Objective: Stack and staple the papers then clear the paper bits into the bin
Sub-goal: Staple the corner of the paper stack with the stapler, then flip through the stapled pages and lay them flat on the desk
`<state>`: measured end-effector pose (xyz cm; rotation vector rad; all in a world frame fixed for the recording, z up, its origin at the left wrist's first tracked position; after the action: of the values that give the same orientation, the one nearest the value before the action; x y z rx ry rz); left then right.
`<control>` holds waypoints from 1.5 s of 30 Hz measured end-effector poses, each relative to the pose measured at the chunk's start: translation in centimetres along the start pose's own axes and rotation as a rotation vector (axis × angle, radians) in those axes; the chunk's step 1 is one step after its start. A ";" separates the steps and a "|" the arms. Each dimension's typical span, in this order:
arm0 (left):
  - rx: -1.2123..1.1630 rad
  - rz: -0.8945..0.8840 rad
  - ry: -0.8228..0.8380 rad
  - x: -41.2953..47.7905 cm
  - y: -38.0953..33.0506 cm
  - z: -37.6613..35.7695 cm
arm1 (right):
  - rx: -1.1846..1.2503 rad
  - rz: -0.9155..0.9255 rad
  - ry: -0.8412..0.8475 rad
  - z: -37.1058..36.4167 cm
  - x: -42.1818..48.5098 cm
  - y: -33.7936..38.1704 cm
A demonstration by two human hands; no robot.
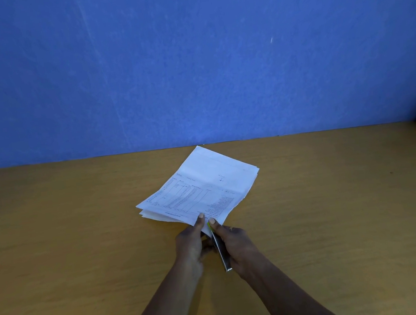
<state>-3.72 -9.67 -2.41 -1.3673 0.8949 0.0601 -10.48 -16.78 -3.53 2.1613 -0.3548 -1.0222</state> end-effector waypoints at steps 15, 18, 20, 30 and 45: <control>-0.063 0.016 -0.067 0.0 -0.2 1.1 | 0.060 -0.075 0.047 1.0 -1.2 0.3; -0.063 0.025 -0.059 0.0 -0.2 1.2 | 0.063 -0.073 0.010 1.6 -1.0 0.5; -0.072 0.029 -0.040 -0.1 -0.2 1.2 | 0.053 -0.070 -0.028 2.2 -1.0 0.8; -0.092 0.044 -0.087 -0.1 -0.2 2.7 | -0.246 0.050 -0.255 5.7 1.3 5.4; -0.065 0.066 -0.127 0.1 -0.5 3.6 | -1.116 0.367 -0.522 10.0 3.7 12.3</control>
<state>-1.55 -6.72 -2.25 -1.3780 0.8366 0.2257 -15.04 -32.23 -1.28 0.7972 -0.2909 -1.1589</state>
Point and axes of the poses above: each hand's wrist, its own x-axis towards the middle knuckle, its own z-axis out of the back of the hand, y = z × x, the point moved 8 cm from there along x, towards the middle knuckle, and after that the axes turned 15 degrees about x, right-handed, at the moved point
